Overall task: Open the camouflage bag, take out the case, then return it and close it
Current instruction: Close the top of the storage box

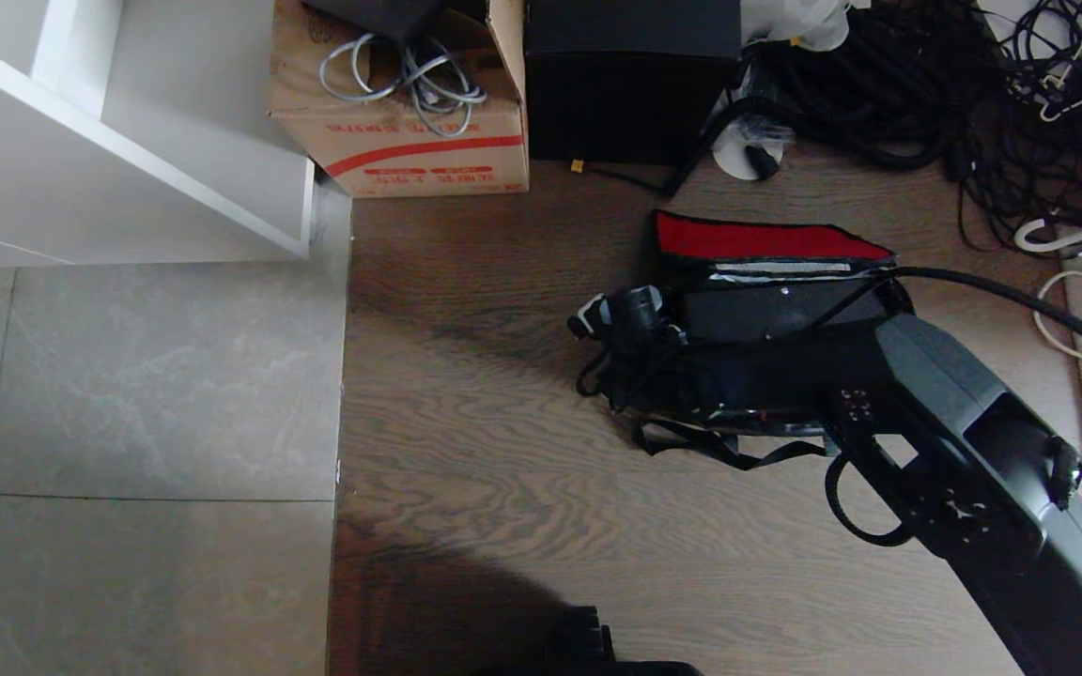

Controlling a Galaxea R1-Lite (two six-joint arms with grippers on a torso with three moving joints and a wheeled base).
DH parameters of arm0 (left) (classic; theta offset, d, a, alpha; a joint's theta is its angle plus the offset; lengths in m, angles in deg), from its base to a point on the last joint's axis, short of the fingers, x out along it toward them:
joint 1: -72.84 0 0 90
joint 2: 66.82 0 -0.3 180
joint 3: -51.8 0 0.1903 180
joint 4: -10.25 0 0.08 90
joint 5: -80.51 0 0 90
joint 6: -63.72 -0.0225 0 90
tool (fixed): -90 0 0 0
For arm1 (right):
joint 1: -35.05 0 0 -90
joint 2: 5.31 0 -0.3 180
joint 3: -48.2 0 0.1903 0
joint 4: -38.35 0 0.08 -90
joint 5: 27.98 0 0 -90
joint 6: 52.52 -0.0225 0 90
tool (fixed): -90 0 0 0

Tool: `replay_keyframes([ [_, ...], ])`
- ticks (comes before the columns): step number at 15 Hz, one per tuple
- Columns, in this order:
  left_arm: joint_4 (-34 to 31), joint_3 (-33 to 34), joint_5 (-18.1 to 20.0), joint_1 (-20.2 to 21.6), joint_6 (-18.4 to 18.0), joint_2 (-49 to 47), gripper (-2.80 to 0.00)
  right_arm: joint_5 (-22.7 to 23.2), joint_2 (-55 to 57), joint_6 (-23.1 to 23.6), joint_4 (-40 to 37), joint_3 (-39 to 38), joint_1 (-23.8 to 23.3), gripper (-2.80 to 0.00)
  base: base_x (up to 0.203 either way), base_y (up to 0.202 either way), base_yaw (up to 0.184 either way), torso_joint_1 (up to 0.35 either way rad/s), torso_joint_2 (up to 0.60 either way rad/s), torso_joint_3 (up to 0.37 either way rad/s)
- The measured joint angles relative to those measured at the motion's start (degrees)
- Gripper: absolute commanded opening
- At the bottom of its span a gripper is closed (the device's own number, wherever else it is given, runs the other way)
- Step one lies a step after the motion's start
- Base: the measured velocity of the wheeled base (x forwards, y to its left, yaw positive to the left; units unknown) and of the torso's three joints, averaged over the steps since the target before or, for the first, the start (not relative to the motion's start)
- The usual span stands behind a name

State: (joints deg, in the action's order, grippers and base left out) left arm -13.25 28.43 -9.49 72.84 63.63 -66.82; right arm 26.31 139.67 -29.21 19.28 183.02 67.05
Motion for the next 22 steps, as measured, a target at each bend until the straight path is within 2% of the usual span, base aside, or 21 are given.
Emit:
replay_keyframes([
  [2,-0.02,0.00,0.00,0.00,0.01,0.00,-2.80,1.57,0.59,-2.24,-2.70,0.03,0.00,0.00,0.000,0.000,0.000,0.000,0.00,0.000],
  [4,0.00,0.00,0.00,0.00,0.02,0.00,-2.80,6.20,-0.23,-5.86,-5.74,0.04,0.05,0.00,0.000,0.000,0.000,0.000,0.00,0.000],
  [8,-0.02,0.00,0.00,0.00,0.04,0.00,-2.80,18.34,-5.68,-14.26,-14.11,0.07,0.11,0.00,0.000,0.000,0.000,0.000,0.00,0.000],
  [13,-0.05,-0.02,0.01,0.00,0.01,0.00,-2.80,37.25,-14.34,-26.53,-27.48,-0.02,0.00,0.00,0.000,0.000,0.000,0.000,0.00,0.000],
  [15,0.00,-0.07,0.03,0.00,0.00,0.00,-2.80,44.24,-17.62,-29.14,-32.66,-0.28,-0.30,0.00,0.000,0.000,0.000,0.000,0.00,0.000],
  [19,-0.05,-0.05,0.00,0.00,0.01,0.00,-2.80,46.62,-21.68,-30.28,-35.89,-0.67,-1.94,0.00,0.000,0.000,0.000,0.000,0.00,0.000],
  [22,-0.05,0.00,0.02,0.00,-0.02,0.00,-2.80,44.21,-21.63,-29.79,-35.00,-0.74,-2.70,0.00,0.000,0.000,0.000,0.000,0.00,0.000],
])
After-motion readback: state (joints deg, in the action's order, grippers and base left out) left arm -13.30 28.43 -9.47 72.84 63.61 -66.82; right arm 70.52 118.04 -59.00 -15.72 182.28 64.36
